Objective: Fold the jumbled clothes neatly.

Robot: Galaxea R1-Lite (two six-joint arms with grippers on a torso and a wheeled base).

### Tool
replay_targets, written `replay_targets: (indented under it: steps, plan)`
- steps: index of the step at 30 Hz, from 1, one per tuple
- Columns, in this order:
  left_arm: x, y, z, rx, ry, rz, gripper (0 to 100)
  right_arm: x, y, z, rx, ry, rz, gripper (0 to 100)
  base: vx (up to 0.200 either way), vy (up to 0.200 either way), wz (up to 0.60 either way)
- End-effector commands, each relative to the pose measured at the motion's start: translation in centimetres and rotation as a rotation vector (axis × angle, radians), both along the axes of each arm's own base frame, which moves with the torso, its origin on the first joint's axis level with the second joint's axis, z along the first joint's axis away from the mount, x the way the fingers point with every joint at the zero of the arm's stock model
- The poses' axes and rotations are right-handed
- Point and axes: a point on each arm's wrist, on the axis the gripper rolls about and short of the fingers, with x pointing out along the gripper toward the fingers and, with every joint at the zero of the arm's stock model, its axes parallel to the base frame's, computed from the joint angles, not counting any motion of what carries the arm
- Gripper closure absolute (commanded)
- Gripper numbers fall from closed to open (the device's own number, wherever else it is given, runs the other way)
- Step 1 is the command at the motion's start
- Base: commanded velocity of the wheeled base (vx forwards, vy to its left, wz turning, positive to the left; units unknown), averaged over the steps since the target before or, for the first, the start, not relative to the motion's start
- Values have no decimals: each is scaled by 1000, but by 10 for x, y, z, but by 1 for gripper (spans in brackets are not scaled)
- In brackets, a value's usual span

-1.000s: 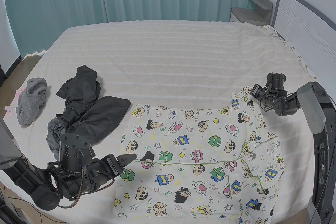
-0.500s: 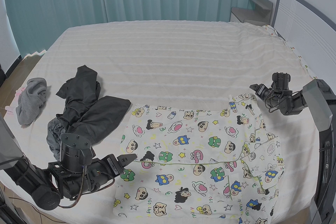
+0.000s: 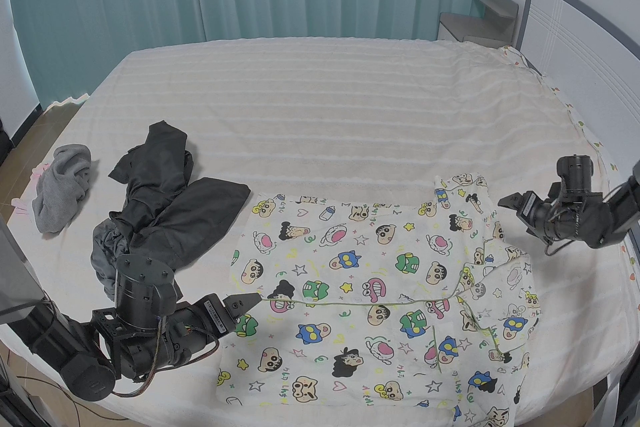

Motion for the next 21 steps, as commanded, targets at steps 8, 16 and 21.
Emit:
replay_targets:
  steps: [8,16,21]
  plan:
    - [-1,-1,-2,1,11,14,0,-168,3,5,135,87,129,0,-200,0,0]
    - [3,-3,-24,48,90,15,0,-163,-3,-23,115,175,156,0,-200,0,0]
    - [3,-3,-30,59,111,12,0,-162,-4,-42,107,207,178,0,-160,0,0]
